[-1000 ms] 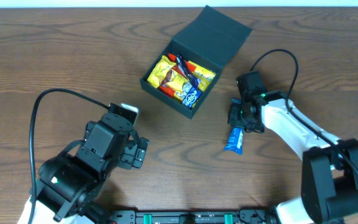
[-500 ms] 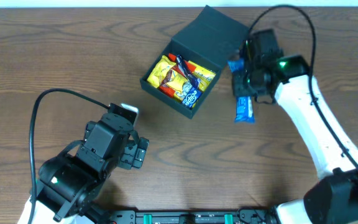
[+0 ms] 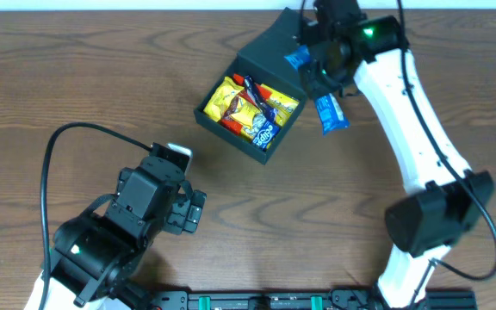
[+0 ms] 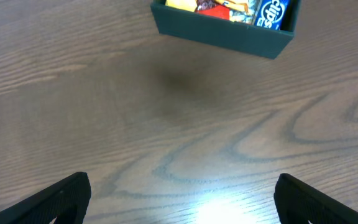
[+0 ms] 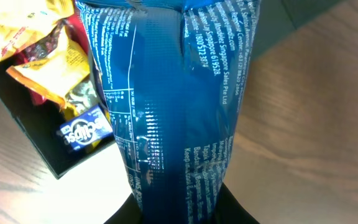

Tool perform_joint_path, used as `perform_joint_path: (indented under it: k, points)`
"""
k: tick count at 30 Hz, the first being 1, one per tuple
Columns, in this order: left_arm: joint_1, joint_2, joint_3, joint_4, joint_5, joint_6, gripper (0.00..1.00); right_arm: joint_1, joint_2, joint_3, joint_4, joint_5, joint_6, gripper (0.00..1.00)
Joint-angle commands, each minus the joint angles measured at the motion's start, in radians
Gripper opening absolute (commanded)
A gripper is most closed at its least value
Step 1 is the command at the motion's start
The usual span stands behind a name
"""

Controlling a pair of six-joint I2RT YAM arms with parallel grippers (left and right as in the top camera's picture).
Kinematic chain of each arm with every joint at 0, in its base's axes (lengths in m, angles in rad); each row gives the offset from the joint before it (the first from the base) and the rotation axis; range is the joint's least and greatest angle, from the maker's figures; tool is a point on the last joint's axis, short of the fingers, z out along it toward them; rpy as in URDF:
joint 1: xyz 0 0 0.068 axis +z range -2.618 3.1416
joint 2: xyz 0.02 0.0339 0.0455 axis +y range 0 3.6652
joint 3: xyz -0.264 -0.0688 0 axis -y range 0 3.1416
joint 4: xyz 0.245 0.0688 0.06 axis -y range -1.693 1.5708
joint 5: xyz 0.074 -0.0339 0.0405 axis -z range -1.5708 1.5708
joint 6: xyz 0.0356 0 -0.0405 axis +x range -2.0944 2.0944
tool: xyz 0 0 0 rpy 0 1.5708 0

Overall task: Pack container
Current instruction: 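Lift the blue bar and carry it over the box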

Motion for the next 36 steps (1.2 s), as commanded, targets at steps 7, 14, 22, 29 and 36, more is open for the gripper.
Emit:
perform_joint_path:
  k: [7, 14, 22, 29, 36]
  points:
    - [0.003, 0.001, 0.002, -0.001, -0.003, 0.014, 0.95, 0.045, 0.126, 0.201, -0.040, -0.102, -0.275, 0.15]
    - [0.003, 0.001, 0.002, -0.001, -0.003, 0.014, 0.95, 0.055, 0.162, 0.201, 0.033, -0.121, -0.314, 0.16]
    - [0.003, 0.001, 0.002, -0.001, -0.003, 0.014, 0.95, 0.055, 0.206, 0.201, 0.084, -0.209, -0.375, 0.18]
    - [0.003, 0.001, 0.002, -0.001, -0.003, 0.014, 0.95, 0.055, 0.288, 0.201, 0.158, -0.230, -0.390, 0.19]
    - [0.003, 0.001, 0.002, -0.001, -0.003, 0.014, 0.95, 0.055, 0.371, 0.201, 0.243, -0.246, -0.389, 0.19]
